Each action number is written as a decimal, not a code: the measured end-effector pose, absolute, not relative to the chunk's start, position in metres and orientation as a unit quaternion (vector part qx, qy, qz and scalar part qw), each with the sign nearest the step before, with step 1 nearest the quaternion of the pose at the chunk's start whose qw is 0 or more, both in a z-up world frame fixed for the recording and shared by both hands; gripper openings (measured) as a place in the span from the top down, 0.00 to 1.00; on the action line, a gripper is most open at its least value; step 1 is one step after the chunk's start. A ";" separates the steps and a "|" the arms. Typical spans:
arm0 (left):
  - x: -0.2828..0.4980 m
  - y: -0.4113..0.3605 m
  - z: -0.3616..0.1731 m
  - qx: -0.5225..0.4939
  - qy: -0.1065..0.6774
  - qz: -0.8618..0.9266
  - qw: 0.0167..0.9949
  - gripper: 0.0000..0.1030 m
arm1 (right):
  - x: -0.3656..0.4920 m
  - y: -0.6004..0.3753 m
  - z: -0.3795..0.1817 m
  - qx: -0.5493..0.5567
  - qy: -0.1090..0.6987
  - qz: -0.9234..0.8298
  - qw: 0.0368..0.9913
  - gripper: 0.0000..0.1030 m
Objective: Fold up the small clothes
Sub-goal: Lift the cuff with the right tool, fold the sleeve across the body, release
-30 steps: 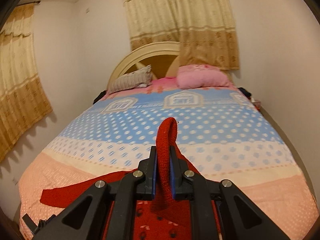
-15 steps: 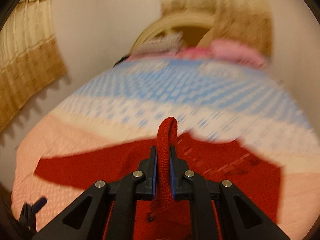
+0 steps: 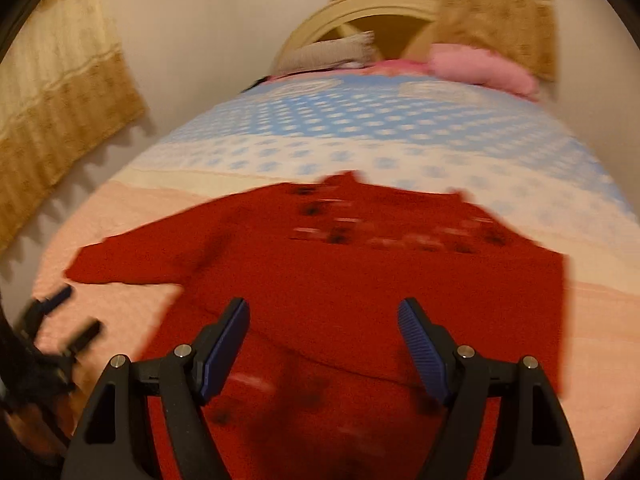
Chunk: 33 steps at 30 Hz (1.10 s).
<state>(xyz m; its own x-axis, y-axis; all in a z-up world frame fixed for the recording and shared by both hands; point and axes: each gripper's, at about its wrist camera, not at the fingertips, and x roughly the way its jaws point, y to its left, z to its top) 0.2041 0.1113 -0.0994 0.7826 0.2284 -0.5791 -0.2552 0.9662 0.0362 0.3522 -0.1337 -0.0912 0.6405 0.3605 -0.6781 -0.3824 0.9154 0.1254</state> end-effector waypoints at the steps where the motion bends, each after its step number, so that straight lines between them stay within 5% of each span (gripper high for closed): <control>1: 0.212 0.108 -0.095 -0.010 0.299 0.131 0.945 0.00 | 0.356 -0.151 -0.092 0.002 0.372 0.188 0.909 0.25; 6: 0.261 0.095 -0.093 0.053 0.301 0.145 0.941 0.00 | 0.376 -0.229 -0.087 0.111 0.361 0.124 0.918 0.25; 14: 0.304 0.094 -0.142 0.107 0.362 0.210 0.902 0.00 | 0.384 -0.200 -0.129 0.067 0.414 0.165 0.893 0.25; 20: 0.307 0.104 -0.152 0.095 0.394 0.224 0.886 0.00 | 0.363 -0.163 -0.149 -0.019 0.428 0.173 0.887 0.24; 26: 0.302 0.110 -0.151 0.065 0.391 0.219 0.892 0.00 | 0.387 -0.149 -0.144 0.061 0.448 0.184 0.873 0.24; 29: 0.302 0.120 -0.152 0.033 0.395 0.207 0.894 0.00 | 0.381 -0.116 -0.151 -0.023 0.451 0.169 0.876 0.23; 33: 0.304 0.124 -0.155 0.013 0.399 0.202 0.894 0.00 | 0.370 -0.104 -0.133 0.017 0.427 0.203 0.881 0.23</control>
<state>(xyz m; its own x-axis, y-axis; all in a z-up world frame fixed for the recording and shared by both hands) 0.3035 0.1243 -0.1547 0.5997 0.3719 -0.7085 -0.3515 0.9179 0.1842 0.3702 -0.1044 -0.1331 0.5535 0.3717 -0.7453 -0.3421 0.9174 0.2035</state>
